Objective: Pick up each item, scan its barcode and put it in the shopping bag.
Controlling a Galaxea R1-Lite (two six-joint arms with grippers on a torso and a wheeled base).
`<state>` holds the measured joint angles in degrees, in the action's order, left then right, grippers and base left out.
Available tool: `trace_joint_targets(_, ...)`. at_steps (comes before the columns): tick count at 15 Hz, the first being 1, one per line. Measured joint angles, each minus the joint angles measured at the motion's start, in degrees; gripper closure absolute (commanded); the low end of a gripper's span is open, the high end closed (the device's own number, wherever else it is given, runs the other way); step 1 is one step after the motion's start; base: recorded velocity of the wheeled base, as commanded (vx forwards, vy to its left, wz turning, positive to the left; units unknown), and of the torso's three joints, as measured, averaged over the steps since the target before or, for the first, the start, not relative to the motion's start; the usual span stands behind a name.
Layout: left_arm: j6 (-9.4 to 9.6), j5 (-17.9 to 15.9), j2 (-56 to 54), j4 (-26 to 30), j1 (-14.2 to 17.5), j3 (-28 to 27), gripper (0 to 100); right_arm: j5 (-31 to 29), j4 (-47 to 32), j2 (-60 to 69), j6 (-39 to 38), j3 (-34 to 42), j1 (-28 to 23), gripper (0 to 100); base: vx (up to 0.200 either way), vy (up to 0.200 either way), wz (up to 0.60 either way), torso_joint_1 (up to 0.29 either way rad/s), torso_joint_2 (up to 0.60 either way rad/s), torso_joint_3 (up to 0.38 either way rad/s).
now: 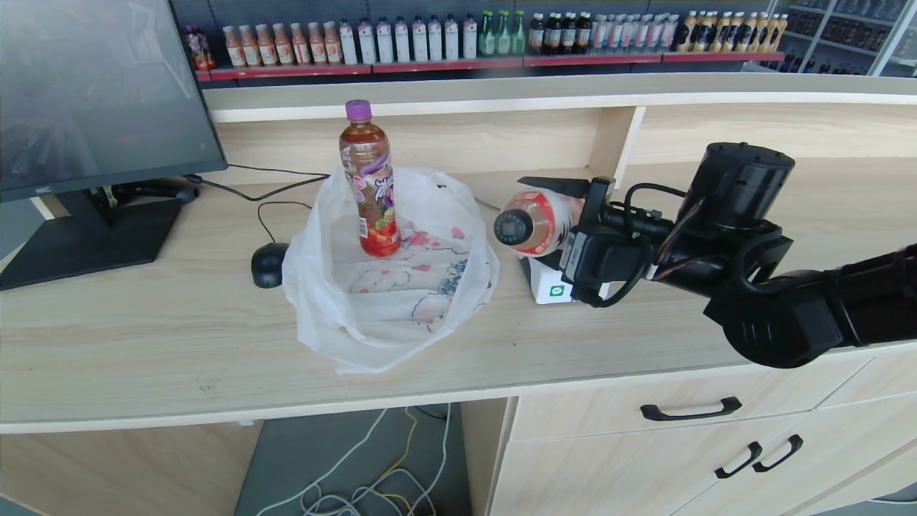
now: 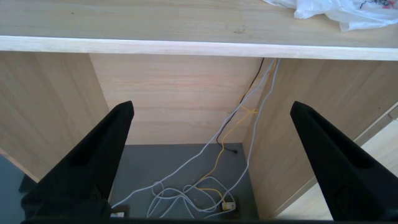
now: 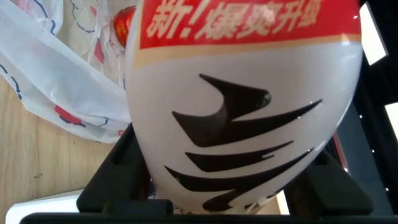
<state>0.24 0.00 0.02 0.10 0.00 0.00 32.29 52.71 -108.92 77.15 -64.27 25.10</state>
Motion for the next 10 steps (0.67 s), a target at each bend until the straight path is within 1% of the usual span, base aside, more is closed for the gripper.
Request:
trace_joint_targets(6, 0.00, 0.0, 0.0, 0.0, 0.0, 0.0, 0, -0.2, 0.0, -0.1, -0.3, -0.2, 0.0, 100, 0.000, 0.000, 0.00, 0.000, 0.00, 0.000)
trace_joint_targets(10, 0.00, 0.0, 0.0, 0.0, 0.0, 0.0, 0, -1.1, 0.5, 0.0, -4.0, -1.3, 0.3, 100, 0.000, 0.000, 0.00, 0.000, 0.00, 0.000)
